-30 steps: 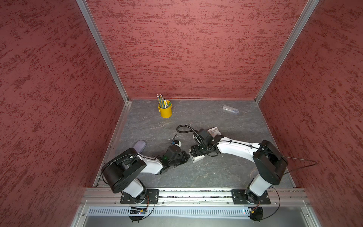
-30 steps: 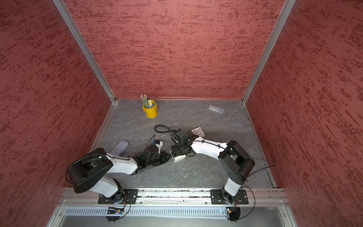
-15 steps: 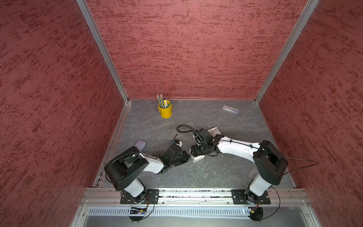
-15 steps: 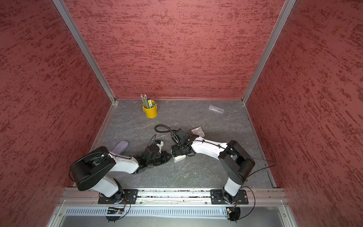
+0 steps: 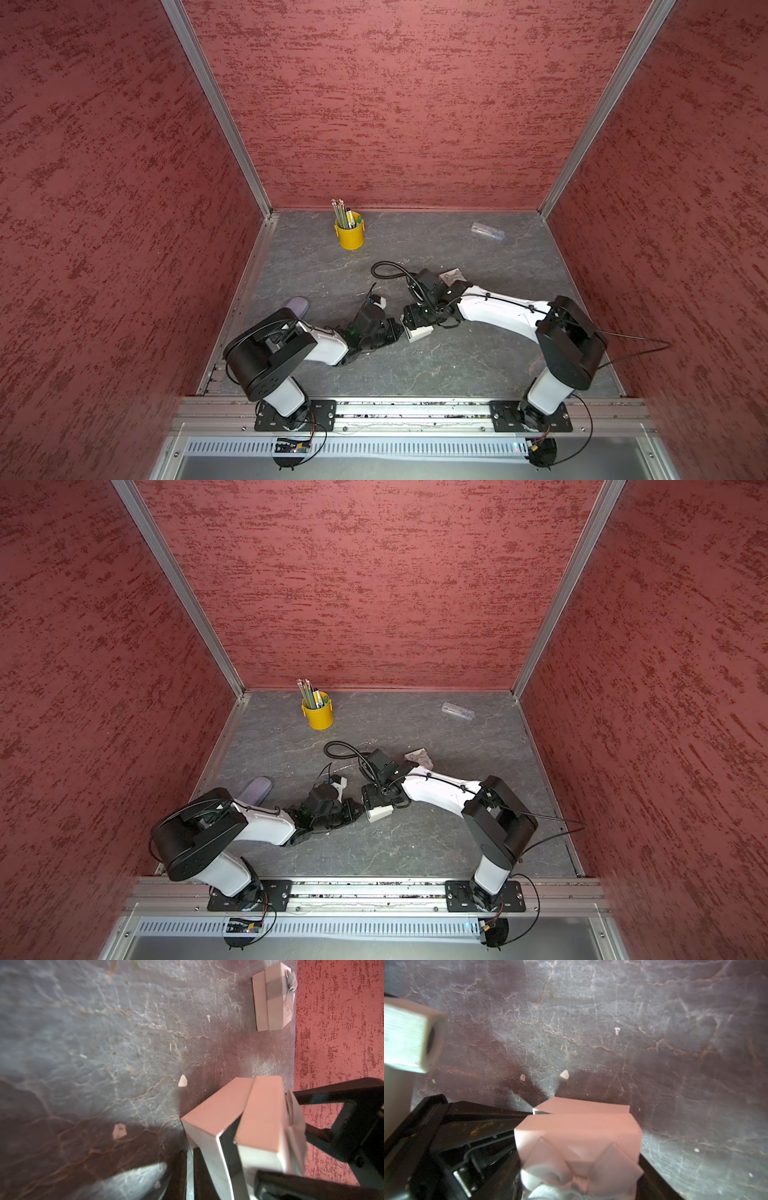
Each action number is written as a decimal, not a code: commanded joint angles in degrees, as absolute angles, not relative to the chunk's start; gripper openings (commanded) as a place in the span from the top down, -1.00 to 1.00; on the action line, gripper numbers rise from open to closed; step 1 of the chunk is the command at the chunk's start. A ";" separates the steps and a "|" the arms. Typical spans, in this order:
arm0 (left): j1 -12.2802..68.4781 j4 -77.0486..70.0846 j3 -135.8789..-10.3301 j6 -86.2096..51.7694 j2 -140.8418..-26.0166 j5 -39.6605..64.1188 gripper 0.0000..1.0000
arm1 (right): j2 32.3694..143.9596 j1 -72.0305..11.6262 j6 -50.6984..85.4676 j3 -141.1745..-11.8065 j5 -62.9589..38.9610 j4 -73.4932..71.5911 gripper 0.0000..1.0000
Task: Take the necklace out of the lift-off lid jewelry box
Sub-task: Close the lid on the jewelry box.
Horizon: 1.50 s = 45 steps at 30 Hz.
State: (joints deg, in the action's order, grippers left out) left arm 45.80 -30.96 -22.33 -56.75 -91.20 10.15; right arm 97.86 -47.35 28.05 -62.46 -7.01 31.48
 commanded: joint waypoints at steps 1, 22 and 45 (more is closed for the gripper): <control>46.14 -34.98 -24.70 -55.88 -92.29 12.30 0.78 | 99.62 -49.67 28.39 -64.42 -9.83 29.37 -0.37; 46.21 -34.73 -26.69 -55.89 -93.60 13.38 0.78 | 102.58 -50.62 29.24 -62.49 -5.18 27.62 -0.41; 45.51 -30.79 -25.75 -54.78 -89.62 11.98 0.61 | 96.91 -49.24 32.34 -60.89 0.00 27.99 -0.79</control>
